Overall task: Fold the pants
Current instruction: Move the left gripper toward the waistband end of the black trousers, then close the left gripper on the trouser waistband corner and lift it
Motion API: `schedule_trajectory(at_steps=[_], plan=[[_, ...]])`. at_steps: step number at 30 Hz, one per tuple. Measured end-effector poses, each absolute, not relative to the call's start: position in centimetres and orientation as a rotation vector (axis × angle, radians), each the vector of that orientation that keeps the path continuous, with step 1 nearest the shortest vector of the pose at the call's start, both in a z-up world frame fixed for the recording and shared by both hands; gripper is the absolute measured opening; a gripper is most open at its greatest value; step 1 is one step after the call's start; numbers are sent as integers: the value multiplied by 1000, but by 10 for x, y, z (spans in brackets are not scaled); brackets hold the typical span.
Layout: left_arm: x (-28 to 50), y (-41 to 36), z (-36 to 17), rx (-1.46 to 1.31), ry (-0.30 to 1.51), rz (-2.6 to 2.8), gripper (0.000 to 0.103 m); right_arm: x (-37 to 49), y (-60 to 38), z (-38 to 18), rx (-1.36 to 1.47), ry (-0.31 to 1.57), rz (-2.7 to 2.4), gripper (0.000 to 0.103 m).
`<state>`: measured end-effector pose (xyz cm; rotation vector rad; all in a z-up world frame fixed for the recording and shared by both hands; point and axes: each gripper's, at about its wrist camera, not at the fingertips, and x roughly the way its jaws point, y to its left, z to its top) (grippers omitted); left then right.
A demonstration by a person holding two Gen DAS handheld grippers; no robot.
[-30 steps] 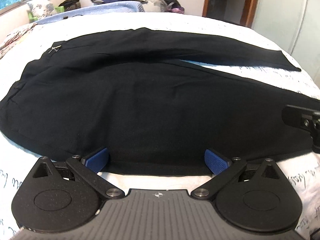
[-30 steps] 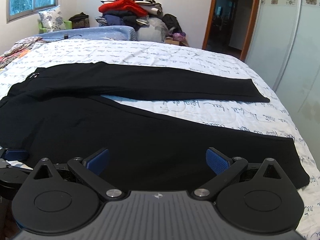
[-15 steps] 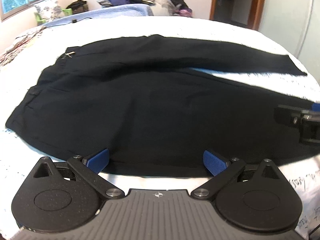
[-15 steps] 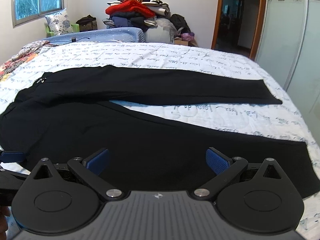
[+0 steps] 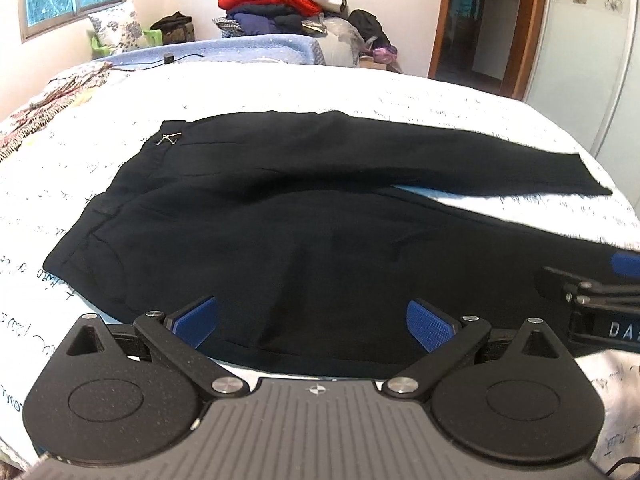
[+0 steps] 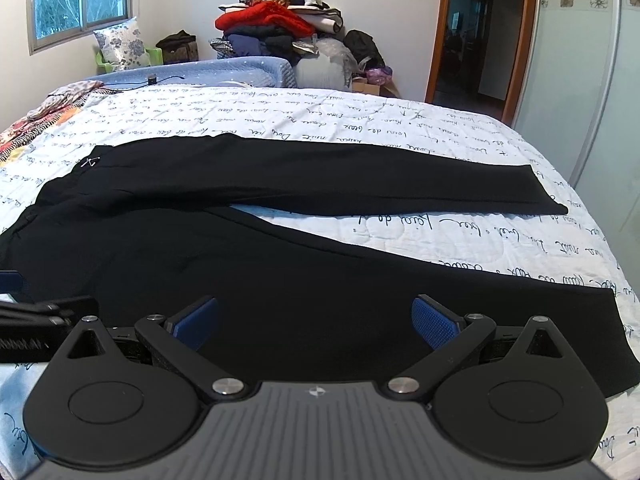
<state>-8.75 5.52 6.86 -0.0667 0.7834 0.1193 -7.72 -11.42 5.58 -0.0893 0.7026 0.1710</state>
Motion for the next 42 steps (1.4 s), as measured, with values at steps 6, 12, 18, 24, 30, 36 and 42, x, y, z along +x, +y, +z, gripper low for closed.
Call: schedule_trajectory(at_steps=[6, 12, 18, 24, 30, 36, 42], plan=[[-82, 79, 88, -57, 711, 143, 102, -73, -107, 58, -114, 703, 171, 103], [-57, 123, 98, -101, 692, 157, 102, -59, -94, 56, -153, 712, 181, 103], [-32, 163, 101, -140, 675, 184, 102, -39, -82, 48, -184, 739, 171, 103], [-10, 189, 112, -70, 611, 200, 102, -19, -73, 44, -206, 755, 176, 103], [53, 266, 119, -188, 609, 81, 102, -5, -77, 57, -175, 715, 238, 103], [140, 353, 79, -437, 699, -9, 99, 12, -81, 60, -177, 701, 217, 103], [186, 386, 27, -653, 784, -71, 99, 27, -78, 46, -144, 750, 241, 103]])
